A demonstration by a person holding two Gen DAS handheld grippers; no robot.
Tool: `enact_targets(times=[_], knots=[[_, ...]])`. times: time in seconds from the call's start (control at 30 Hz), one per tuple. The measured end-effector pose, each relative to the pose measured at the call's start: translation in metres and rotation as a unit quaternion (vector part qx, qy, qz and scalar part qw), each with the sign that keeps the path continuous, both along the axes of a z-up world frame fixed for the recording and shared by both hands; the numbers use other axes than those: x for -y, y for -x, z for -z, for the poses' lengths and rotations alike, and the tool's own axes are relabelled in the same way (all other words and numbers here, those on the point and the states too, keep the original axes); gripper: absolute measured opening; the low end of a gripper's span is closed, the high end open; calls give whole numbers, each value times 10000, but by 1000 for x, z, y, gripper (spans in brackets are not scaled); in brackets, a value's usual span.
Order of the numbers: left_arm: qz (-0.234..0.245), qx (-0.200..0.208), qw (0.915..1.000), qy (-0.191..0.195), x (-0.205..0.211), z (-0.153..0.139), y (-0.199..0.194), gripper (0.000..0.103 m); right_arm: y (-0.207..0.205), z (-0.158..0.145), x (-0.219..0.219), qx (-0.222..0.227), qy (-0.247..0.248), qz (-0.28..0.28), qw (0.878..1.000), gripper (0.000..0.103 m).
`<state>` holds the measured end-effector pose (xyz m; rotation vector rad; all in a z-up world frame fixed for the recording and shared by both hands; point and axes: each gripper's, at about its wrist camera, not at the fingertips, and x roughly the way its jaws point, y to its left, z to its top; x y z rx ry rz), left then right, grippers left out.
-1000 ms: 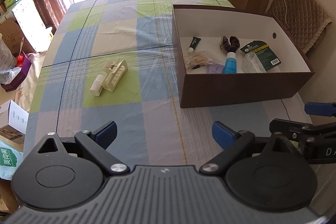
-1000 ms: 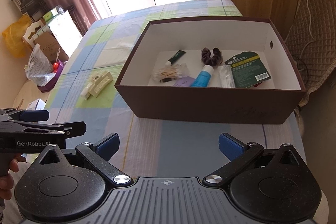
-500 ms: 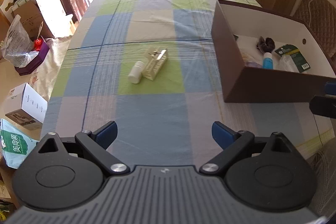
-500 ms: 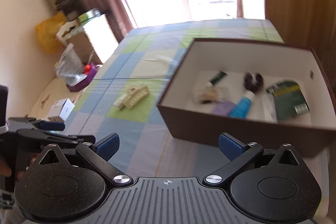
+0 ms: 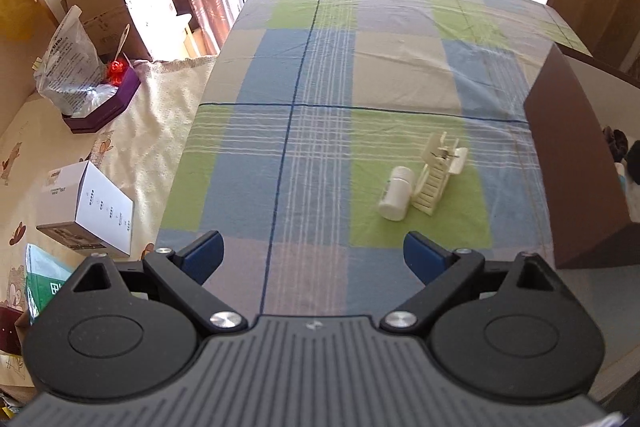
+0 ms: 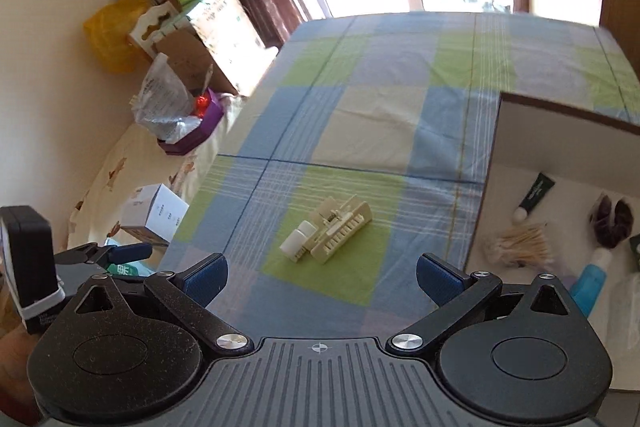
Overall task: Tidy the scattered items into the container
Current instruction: 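Withdraw both open tools from the box toward the clip and bottle, then grasp the cream clip with the right tool while the left tool grasps the white bottle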
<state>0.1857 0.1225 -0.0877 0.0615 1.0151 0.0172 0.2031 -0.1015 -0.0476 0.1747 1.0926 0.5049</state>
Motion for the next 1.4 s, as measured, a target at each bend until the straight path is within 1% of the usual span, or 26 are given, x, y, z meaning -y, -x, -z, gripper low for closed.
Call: enact_targets(times=[0.1, 0.23, 0.33, 0.47, 0.5, 0.53, 0.57, 0.63, 0.67, 0.7, 0.77, 0.8, 0.83, 0.9, 0.93, 0.97, 1.1, 1.13, 1.2, 1.3, 1.33, 1.4], knots=[[28, 21, 10000, -21, -8, 8, -22, 95, -31, 26, -11, -576, -116, 351, 9977, 103], [42, -27, 9999, -109, -15, 20, -41, 95, -62, 55, -23, -1062, -145, 794, 9911, 103], [-5, -56, 9999, -100, -23, 31, -52, 95, -81, 74, -24, -1272, -198, 1141, 9851, 103], [-114, -149, 9998, -82, -35, 46, -63, 95, -99, 95, -30, -1307, -216, 1354, 9819, 103], [-134, -177, 9997, -84, -38, 49, -66, 95, -102, 100, -32, -1308, -205, 1380, 9815, 89], [-142, -194, 9997, -91, -40, 52, -67, 95, -105, 105, -35, -1308, -194, 1406, 9812, 80], [-142, -211, 9996, -93, -42, 55, -68, 95, -108, 112, -37, -1363, -206, 1454, 9797, 77], [-141, -239, 9996, -90, -45, 59, -68, 95, -110, 123, -39, -1408, -193, 1550, 9776, 77], [-140, -240, 9996, -82, -46, 60, -68, 95, -110, 127, -40, -1392, -153, 1577, 9775, 67], [-136, -237, 9996, -66, -47, 61, -67, 95, -107, 130, -40, -1373, -230, 1560, 9779, 56], [-105, -226, 9997, -23, -49, 63, -65, 94, -100, 128, -38, -1352, -249, 1558, 9782, 51], [-64, -217, 9997, 2, -48, 63, -64, 94, -94, 127, -37, -1328, -209, 1536, 9790, 45], [-18, -209, 9998, 28, -48, 63, -63, 92, -88, 126, -36, -1299, -159, 1504, 9799, 41], [104, -214, 9996, 130, -46, 64, -61, 87, -75, 123, -34, -1240, -59, 1440, 9818, 41], [208, -205, 9993, 217, -44, 64, -60, 82, -69, 122, -33, -1211, -8, 1407, 9826, 41], [325, -193, 9988, 316, -41, 63, -58, 77, -62, 121, -32, -1181, 42, 1375, 9834, 41], [890, -111, 9943, 572, -24, 61, -59, 68, -37, 116, -27, -1063, 243, 1246, 9862, 41], [1050, -99, 9924, 627, -19, 61, -60, 66, -31, 114, -26, -1034, 293, 1214, 9868, 41], [1371, -87, 9878, 738, -8, 62, -64, 65, -18, 112, -24, -974, 394, 1148, 9878, 41], [1869, -151, 9788, 818, 12, 65, -72, 62, -6, 112, -21, -925, 436, 1099, 9887, 41], [2004, -190, 9762, 802, 17, 68, -74, 60, -3, 112, -19, -927, 443, 1088, 9887, 41], [2221, -291, 9719, 723, 29, 75, -78, 53, 4, 111, -15, -934, 463, 1044, 9891, 41]])
